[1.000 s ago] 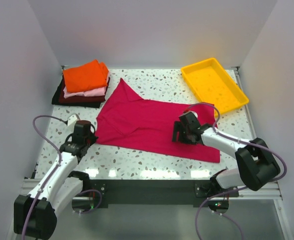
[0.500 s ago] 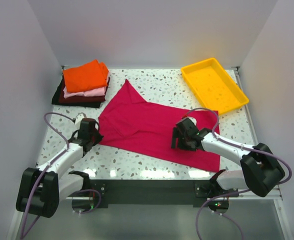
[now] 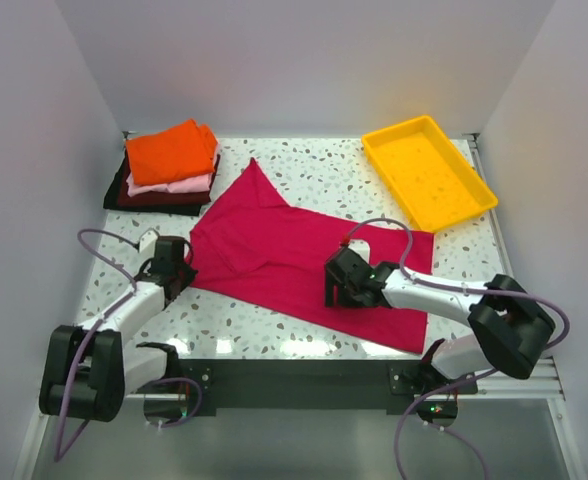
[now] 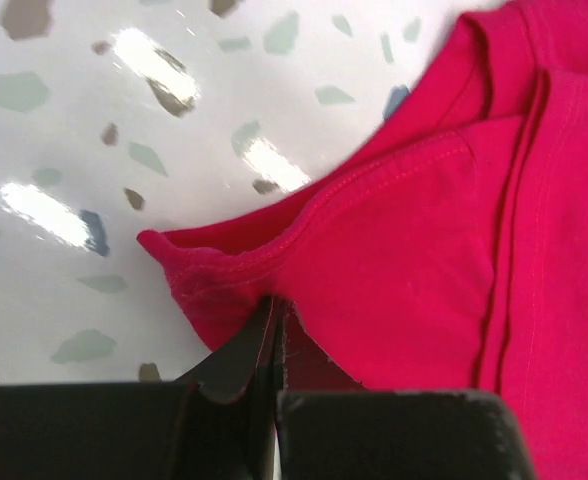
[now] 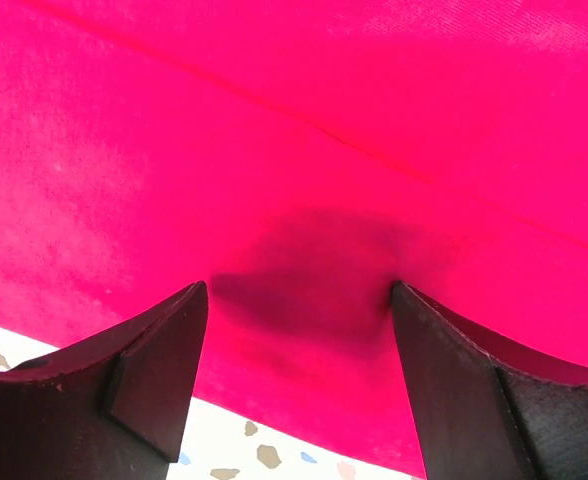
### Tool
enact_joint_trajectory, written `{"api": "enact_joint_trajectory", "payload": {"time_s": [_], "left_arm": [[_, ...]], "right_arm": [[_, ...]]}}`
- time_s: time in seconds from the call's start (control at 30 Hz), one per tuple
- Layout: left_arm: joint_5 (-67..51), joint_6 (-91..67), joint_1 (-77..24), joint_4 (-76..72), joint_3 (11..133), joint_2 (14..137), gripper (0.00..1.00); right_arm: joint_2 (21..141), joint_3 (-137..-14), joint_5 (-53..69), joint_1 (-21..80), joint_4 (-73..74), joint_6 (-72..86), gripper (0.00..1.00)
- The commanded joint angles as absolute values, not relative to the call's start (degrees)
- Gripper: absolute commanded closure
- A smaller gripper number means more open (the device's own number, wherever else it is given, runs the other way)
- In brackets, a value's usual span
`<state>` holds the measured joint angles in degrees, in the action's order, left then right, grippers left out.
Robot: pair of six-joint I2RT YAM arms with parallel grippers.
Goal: Fold and stack the t-shirts
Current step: Fold the tshirt
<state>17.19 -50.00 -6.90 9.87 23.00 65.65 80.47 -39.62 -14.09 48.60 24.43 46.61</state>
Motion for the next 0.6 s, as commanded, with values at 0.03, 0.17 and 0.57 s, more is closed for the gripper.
{"api": "enact_joint_trajectory", "payload": {"time_s": [0.03, 0.17, 0.57], "left_arm": [[16.89, -48.35, -0.98, 9.67, 22.68, 66.71, 1.0], [15.65, -46.24, 3.25, 9.49, 23.73, 66.36, 1.0], [7.13, -38.15, 3.16, 13.89, 34.01, 57.93, 1.0]], "right_arm": [[85.08, -39.37, -10.19, 52.29, 25.4, 52.47, 0.23], [85.34, -40.34, -10.63, 53.44, 25.66, 53.17, 0.22], [82.87, -55.62, -19.41, 59.32, 34.1, 49.05, 0.22]]}}
